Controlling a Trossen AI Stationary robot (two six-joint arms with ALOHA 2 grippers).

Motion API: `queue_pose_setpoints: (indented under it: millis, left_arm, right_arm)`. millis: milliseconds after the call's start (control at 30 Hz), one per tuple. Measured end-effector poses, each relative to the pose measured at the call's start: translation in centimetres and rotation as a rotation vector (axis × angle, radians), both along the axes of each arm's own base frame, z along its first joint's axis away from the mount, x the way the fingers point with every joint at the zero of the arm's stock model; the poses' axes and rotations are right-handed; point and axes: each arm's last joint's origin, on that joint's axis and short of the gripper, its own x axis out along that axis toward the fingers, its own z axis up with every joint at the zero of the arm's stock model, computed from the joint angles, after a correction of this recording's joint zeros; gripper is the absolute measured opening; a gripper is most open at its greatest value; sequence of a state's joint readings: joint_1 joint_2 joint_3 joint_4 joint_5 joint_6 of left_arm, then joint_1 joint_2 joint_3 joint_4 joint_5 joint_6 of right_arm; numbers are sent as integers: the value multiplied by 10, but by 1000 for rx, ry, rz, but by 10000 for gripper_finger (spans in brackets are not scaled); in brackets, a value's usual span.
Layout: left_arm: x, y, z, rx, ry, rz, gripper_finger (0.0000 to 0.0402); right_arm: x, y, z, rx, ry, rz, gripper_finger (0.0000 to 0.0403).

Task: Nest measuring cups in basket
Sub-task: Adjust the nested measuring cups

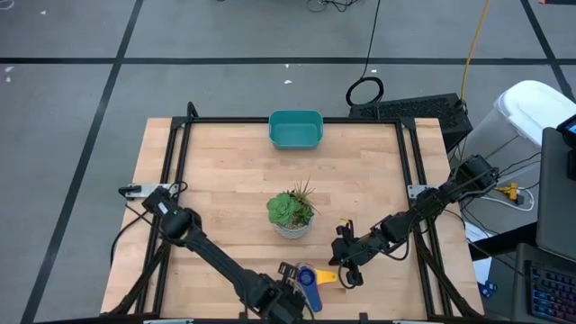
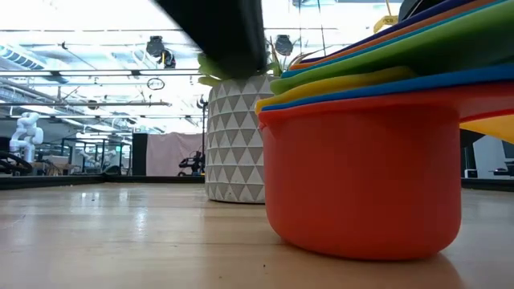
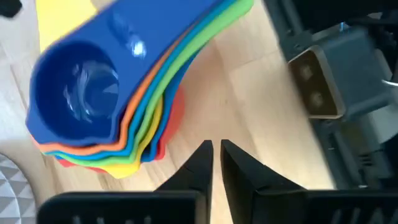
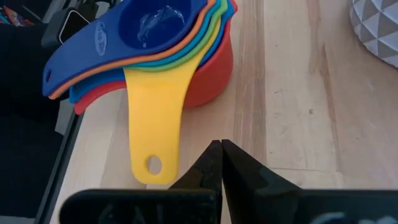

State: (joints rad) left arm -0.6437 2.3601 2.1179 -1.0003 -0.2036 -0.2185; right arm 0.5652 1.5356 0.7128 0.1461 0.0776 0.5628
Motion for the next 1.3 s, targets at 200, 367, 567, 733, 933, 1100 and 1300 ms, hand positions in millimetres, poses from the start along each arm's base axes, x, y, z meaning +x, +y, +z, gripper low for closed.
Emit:
queue_pose_setpoints:
  millis: [200, 367, 567, 733, 933, 1100, 1300]
  left_arm:
    - [7, -7, 18, -18, -10, 10, 5]
    - [9, -10, 9, -59, 21, 8, 17]
    - [15, -11, 1, -83, 14, 10, 4]
    - [23, 0, 1, -64, 0, 38, 6]
    - [35, 6, -15, -76, 14, 23, 7]
    - [39, 4, -26, -107, 24, -7, 9]
    - [42, 4, -25, -114, 2, -24, 9]
  right_arm:
    - [0, 1, 0, 1, 1, 1, 0]
    - [-1, 1, 0, -3, 6, 4, 0]
    - [-1, 1, 0, 1, 2, 3, 0]
    - [-2, 3, 0, 29, 12, -15, 0]
    - [-7, 9, -1, 26, 31, 2, 0]
    - [-6, 9, -2, 28, 28, -10, 0]
    - [5, 17, -17, 64, 1, 7, 0]
